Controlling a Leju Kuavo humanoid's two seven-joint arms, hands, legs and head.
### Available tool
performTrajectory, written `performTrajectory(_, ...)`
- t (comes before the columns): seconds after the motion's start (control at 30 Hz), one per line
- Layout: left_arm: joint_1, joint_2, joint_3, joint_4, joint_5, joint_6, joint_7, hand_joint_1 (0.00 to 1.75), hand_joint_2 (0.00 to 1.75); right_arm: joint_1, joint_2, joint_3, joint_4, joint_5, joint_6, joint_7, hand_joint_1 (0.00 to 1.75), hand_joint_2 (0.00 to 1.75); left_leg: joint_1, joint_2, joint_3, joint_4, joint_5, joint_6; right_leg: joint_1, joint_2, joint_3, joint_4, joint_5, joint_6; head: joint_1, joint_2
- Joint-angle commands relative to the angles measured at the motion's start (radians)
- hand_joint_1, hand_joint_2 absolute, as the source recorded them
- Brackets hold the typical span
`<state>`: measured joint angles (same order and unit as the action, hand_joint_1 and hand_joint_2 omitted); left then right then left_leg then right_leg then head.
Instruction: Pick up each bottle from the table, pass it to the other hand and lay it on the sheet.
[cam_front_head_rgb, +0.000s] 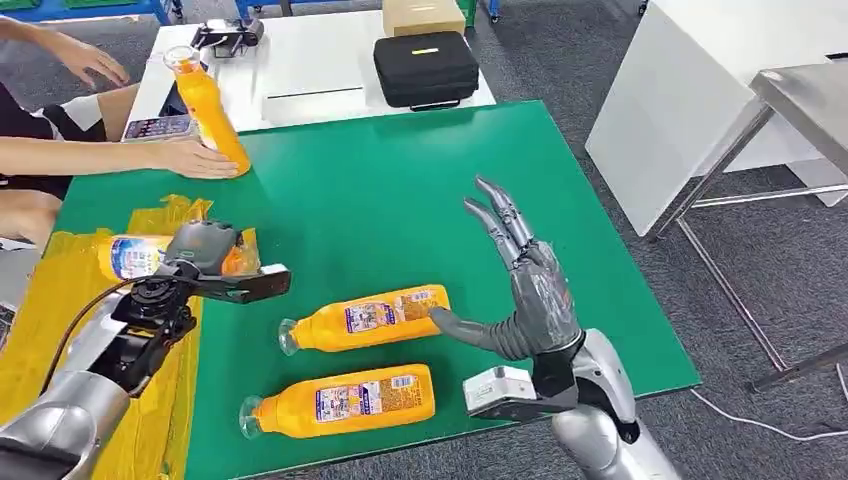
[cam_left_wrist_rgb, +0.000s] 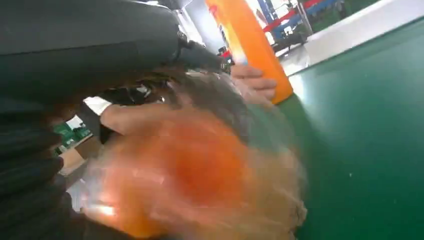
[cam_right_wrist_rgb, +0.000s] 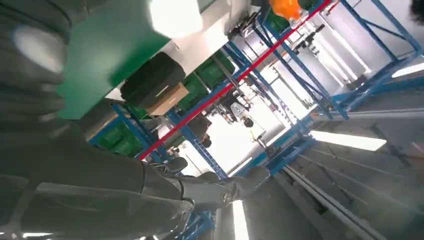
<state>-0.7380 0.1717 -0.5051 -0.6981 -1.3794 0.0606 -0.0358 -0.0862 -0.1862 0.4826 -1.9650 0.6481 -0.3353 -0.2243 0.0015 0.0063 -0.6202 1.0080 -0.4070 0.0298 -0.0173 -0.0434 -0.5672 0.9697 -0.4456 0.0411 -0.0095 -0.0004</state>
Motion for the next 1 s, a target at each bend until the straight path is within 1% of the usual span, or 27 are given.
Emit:
performTrajectory(0.03, -0.029, -0.030, 0.035, 0.066, 0.052, -0.014, -0.002, 0.00, 1.75, -0.005, 0.013, -0.024, 0.029, 0.013, 0.032, 0.026, 0.00, 1.75, 0.001, -0.001, 0.006, -0.001, -0.002, -0.002, 0.001, 0.004, 0.007, -0.001, -0.002, -0.003, 0.000, 0.000)
performTrajectory(0.1, -0.022, -0.031, 0.045, 0.062, 0.068, -0.012, -0.004, 0.00, 1.75, -0.003, 0.014, -0.026, 0.032, 0.011, 0.033, 0.028, 0.00, 1.75, 0.000, 0.000, 0.002, -0.001, -0.001, -0.001, 0.000, 0.002, 0.003, -0.001, -0.001, -0.001, 0.000, 0.000)
performTrajectory(0.13, -0.017, -0.032, 0.053, 0.059, 0.081, -0.013, -0.008, 0.00, 1.75, -0.004, 0.012, -0.025, 0.036, 0.010, 0.038, 0.030, 0.00, 1.75, 0.001, 0.000, 0.005, -0.001, -0.002, -0.002, 0.000, 0.004, 0.006, -0.001, -0.002, -0.002, 0.000, 0.000)
performTrajectory(0.17, -0.013, -0.034, 0.061, 0.056, 0.096, -0.014, -0.012, 0.00, 1.75, -0.005, 0.012, -0.024, 0.039, 0.010, 0.043, 0.032, 0.00, 1.75, 0.001, 0.000, 0.003, -0.001, -0.001, -0.001, 0.000, 0.002, 0.003, -0.001, -0.001, -0.001, 0.000, 0.000)
performTrajectory(0.2, -0.007, -0.039, 0.079, 0.047, 0.128, -0.019, -0.027, 0.00, 1.75, -0.007, 0.010, -0.023, 0.044, 0.011, 0.049, 0.036, 0.00, 1.75, 0.001, 0.000, 0.006, -0.001, -0.002, -0.002, 0.000, 0.004, 0.006, -0.002, -0.002, -0.002, 0.000, 0.000)
performTrajectory(0.27, -0.002, -0.042, 0.090, 0.039, 0.146, -0.019, -0.033, 0.00, 1.75, -0.008, 0.009, -0.022, 0.047, 0.012, 0.052, 0.038, 0.00, 1.75, 0.000, 0.000, 0.003, -0.001, -0.001, -0.001, 0.000, 0.002, 0.003, -0.001, -0.001, -0.001, 0.000, 0.000)
performTrajectory(0.3, 0.013, -0.045, 0.105, 0.007, 0.186, -0.020, -0.047, 0.00, 1.75, -0.009, 0.005, -0.019, 0.052, 0.017, 0.061, 0.045, 0.00, 1.75, 0.001, 0.000, 0.005, -0.001, -0.002, -0.001, 0.000, 0.004, 0.005, -0.002, -0.002, -0.002, 0.000, 0.000)
performTrajectory(0.33, 0.021, -0.047, 0.116, -0.011, 0.208, -0.018, -0.058, 0.00, 1.75, -0.008, 0.002, -0.017, 0.054, 0.021, 0.068, 0.048, 0.00, 1.75, 0.000, 0.000, 0.002, -0.001, -0.001, -0.001, 0.000, 0.002, 0.003, -0.001, -0.001, -0.001, 0.000, 0.000)
performTrajectory(0.37, 0.026, -0.046, 0.114, -0.022, 0.208, -0.018, -0.058, 0.00, 1.75, -0.005, 0.002, -0.016, 0.054, 0.021, 0.067, 0.047, 0.00, 1.75, 0.001, 0.000, 0.005, -0.001, -0.002, -0.001, 0.000, 0.004, 0.006, -0.002, -0.002, -0.002, 0.000, 0.000)
performTrajectory(0.4, 0.077, -0.043, 0.146, -0.114, 0.280, -0.023, -0.087, 0.00, 1.75, 0.012, -0.007, -0.010, 0.043, 0.033, 0.079, 0.051, 0.00, 1.75, 0.001, 0.000, 0.005, -0.001, -0.002, -0.001, 0.001, 0.003, 0.005, -0.002, -0.002, -0.002, 0.000, 0.000)
performTrajectory(0.43, 0.097, -0.036, 0.144, -0.153, 0.285, -0.037, -0.076, 0.00, 1.75, 0.021, -0.009, -0.009, 0.038, 0.034, 0.075, 0.051, 0.00, 1.75, 0.000, 0.000, 0.003, -0.001, -0.001, -0.001, 0.000, 0.003, 0.003, -0.001, -0.001, -0.001, 0.000, 0.000)
performTrajectory(0.47, 0.103, -0.033, 0.142, -0.163, 0.286, -0.040, -0.073, 0.00, 1.75, 0.025, -0.010, -0.008, 0.037, 0.035, 0.074, 0.051, 0.00, 1.75, 0.001, 0.000, 0.006, -0.001, -0.002, -0.002, 0.000, 0.004, 0.007, -0.002, -0.002, -0.002, 0.000, 0.000)
performTrajectory(0.5, 0.140, -0.044, 0.185, -0.234, 0.386, -0.068, -0.111, 0.00, 1.75, 0.030, -0.019, -0.001, 0.041, 0.048, 0.087, 0.060, 0.00, 1.75, 0.001, 0.000, 0.008, -0.002, -0.003, -0.002, 0.000, 0.005, 0.009, -0.003, -0.003, -0.003, 0.000, 0.000)
performTrajectory(0.53, 0.184, -0.057, 0.223, -0.331, 0.537, -0.111, -0.157, 0.00, 1.75, 0.029, -0.026, 0.005, 0.057, 0.071, 0.098, 0.081, 0.00, 1.75, 0.000, 0.000, 0.003, -0.001, -0.001, -0.001, 0.000, 0.002, 0.003, -0.002, -0.001, -0.001, 0.000, 0.000)
performTrajectory(0.57, 0.209, -0.058, 0.230, -0.407, 0.629, -0.145, -0.167, 0.00, 1.75, 0.020, -0.030, 0.011, 0.074, 0.086, 0.101, 0.093, 0.00, 1.75, 0.001, 0.000, 0.006, -0.002, -0.002, -0.001, 0.000, 0.004, 0.006, -0.003, -0.002, -0.002, 0.000, 0.000)
performTrajectory(0.6, 0.234, -0.074, 0.257, -0.488, 0.782, -0.192, -0.205, 0.00, 1.75, 0.002, -0.039, 0.022, 0.094, 0.115, 0.125, 0.115, 0.00, 1.75, 0.000, 0.001, 0.003, -0.001, -0.001, -0.001, 0.000, 0.003, 0.004, -0.002, -0.001, -0.001, 0.000, 0.000)
performTrajectory(0.63, 0.258, -0.087, 0.275, -0.584, 0.936, -0.230, -0.219, 0.00, 1.75, -0.028, -0.044, 0.035, 0.120, 0.134, 0.163, 0.132, 0.00, 1.75, 0.001, 0.001, 0.006, -0.001, -0.003, -0.001, 0.000, 0.005, 0.007, -0.002, -0.002, -0.002, 0.000, 0.000)
performTrajectory(0.67, 0.270, -0.082, 0.274, -0.649, 1.014, -0.248, -0.214, 0.00, 1.75, -0.051, -0.043, 0.042, 0.138, 0.136, 0.185, 0.139, 0.00, 1.75, 0.001, 0.002, 0.003, 0.000, -0.003, -0.001, 0.001, 0.005, 0.003, -0.001, -0.001, -0.001, 0.000, 0.000)
performTrajectory(0.7, 0.294, -0.092, 0.291, -0.724, 1.108, -0.242, -0.237, 0.00, 1.75, -0.070, -0.050, 0.054, 0.153, 0.143, 0.208, 0.140, 0.00, 1.75, 0.001, 0.002, 0.001, 0.001, -0.002, -0.001, 0.001, 0.005, 0.001, -0.001, 0.000, -0.001, -0.001, 0.000)
performTrajectory(0.73, 0.312, -0.083, 0.288, -0.765, 1.119, -0.242, -0.226, 0.00, 1.75, -0.072, -0.048, 0.055, 0.158, 0.143, 0.207, 0.140, 0.00, 1.75, 0.001, 0.002, 0.003, 0.001, -0.003, -0.001, 0.001, 0.006, 0.004, -0.001, -0.002, -0.002, 0.000, 0.000)
performTrajectory(0.77, 0.318, -0.081, 0.287, -0.777, 1.122, -0.242, -0.220, 0.00, 1.75, -0.073, -0.049, 0.055, 0.159, 0.143, 0.207, 0.140, 0.00, 1.75, 0.001, 0.002, 0.001, 0.001, -0.002, -0.001, 0.001, 0.005, 0.002, -0.001, -0.001, -0.001, 0.001, 0.000)
performTrajectory(0.83, 0.385, -0.100, 0.329, -0.874, 1.283, -0.252, -0.283, 0.00, 1.75, -0.081, -0.072, 0.081, 0.180, 0.141, 0.231, 0.137, 0.00, 1.75, 0.001, 0.003, 0.002, 0.000, -0.002, -0.001, 0.000, 0.006, 0.002, -0.001, -0.001, -0.001, 0.000, 0.000)
performTrajectory(0.87, 0.412, -0.105, 0.346, -0.908, 1.332, -0.257, -0.297, 0.00, 1.75, -0.094, -0.070, 0.088, 0.203, 0.142, 0.238, 0.140, 0.00, 1.75, 0.001, 0.005, 0.005, 0.000, -0.004, -0.001, 0.000, 0.009, 0.005, -0.002, -0.002, -0.002, 0.000, 0.000)
performTrajectory(0.9, 0.425, -0.114, 0.359, -0.923, 1.375, -0.265, -0.303, 0.00, 1.75, -0.103, -0.068, 0.093, 0.216, 0.148, 0.243, 0.143, 0.00, 1.75, 0.000, 0.006, 0.003, -0.001, -0.002, -0.001, 0.000, 0.008, 0.003, -0.002, 0.000, -0.002, 0.000, 0.000)
performTrajectory(0.93, 0.457, -0.130, 0.386, -0.969, 1.469, -0.282, -0.325, 0.00, 1.75, -0.135, -0.062, 0.112, 0.252, 0.170, 0.276, 0.163, 0.00, 1.75, 0.000, 0.006, 0.006, -0.002, -0.004, -0.002, 0.000, 0.010, 0.006, -0.003, -0.001, -0.002, 0.000, 0.000)
performTrajectory(0.97, 0.472, -0.125, 0.388, -0.994, 1.477, -0.284, -0.321, 0.00, 1.75, -0.148, -0.052, 0.116, 0.269, 0.172, 0.278, 0.164, 0.00, 1.75, 0.001, 0.006, 0.004, -0.001, -0.003, -0.001, 0.000, 0.009, 0.003, -0.002, -0.001, -0.002, 0.000, 0.000)
performTrajectory(1.0, 0.473, -0.125, 0.388, -0.997, 1.478, -0.284, -0.320, 0.00, 1.75, -0.153, -0.048, 0.117, 0.271, 0.173, 0.280, 0.165, 0.00, 1.75, 0.001, 0.008, 0.006, -0.001, -0.004, -0.002, 0.001, 0.012, 0.005, -0.002, -0.001, -0.003, 0.000, 0.000)
